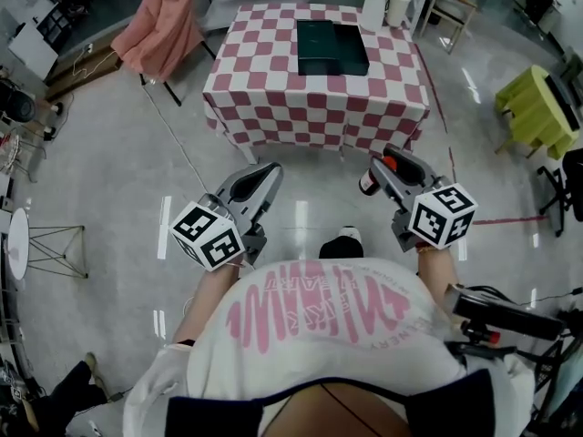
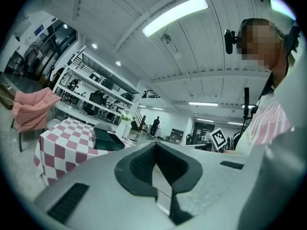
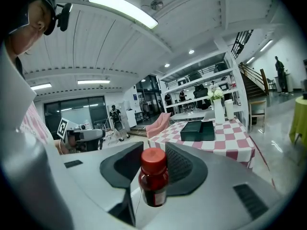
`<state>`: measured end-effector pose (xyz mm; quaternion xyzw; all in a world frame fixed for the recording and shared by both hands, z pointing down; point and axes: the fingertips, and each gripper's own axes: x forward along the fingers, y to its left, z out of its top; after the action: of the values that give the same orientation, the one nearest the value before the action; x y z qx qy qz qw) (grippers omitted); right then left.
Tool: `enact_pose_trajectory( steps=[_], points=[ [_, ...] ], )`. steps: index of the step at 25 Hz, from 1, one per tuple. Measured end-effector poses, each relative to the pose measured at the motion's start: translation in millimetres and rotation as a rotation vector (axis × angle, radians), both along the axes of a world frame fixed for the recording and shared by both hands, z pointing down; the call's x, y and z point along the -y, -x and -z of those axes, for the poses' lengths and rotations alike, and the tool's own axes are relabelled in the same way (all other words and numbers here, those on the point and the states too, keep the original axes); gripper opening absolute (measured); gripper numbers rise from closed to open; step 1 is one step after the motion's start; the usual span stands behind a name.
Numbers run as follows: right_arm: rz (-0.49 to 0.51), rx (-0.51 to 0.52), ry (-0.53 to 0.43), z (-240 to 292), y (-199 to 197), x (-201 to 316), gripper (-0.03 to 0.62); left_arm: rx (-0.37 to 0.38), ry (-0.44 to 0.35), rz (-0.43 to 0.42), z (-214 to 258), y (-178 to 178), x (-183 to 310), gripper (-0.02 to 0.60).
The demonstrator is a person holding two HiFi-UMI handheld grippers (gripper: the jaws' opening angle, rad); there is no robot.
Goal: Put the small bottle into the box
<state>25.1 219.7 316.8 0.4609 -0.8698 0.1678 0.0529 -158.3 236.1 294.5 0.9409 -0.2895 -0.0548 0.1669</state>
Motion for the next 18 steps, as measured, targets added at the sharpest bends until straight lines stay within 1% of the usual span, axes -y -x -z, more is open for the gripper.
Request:
enact_pose_trajectory(
  steps=[3,5,9,12,18],
  points=[
    [-0.021,-0.016,-0.025,1.4,-14.7,21.4,0.143,-0.005,-0.003,0.018,1.4,-10.3,17.6,0.008],
    [-0.009,-0.03,-0.032,1.7,-22.8,38.6,0.143,0.0,-0.01,0.039,3.8,-17.4,31.2,0.008],
    [0.036,-0.027,-0.038,4.5,-37.3,78.1,0.143,0.005,-0.005,0.079,5.5,-32.5,57.5,0.008],
    [0.08,-0.029,-0.051,9.5,-47.5,109.5,0.143,-0.009,0.002,0.114,7.3,-44.1,81.6,0.008],
    [0.149,-0.058,-0.127,35.5,-74.9,164.0,0.143,-0.035,-0.031,0.14,19.0,-82.2,137.3,0.008]
  ],
)
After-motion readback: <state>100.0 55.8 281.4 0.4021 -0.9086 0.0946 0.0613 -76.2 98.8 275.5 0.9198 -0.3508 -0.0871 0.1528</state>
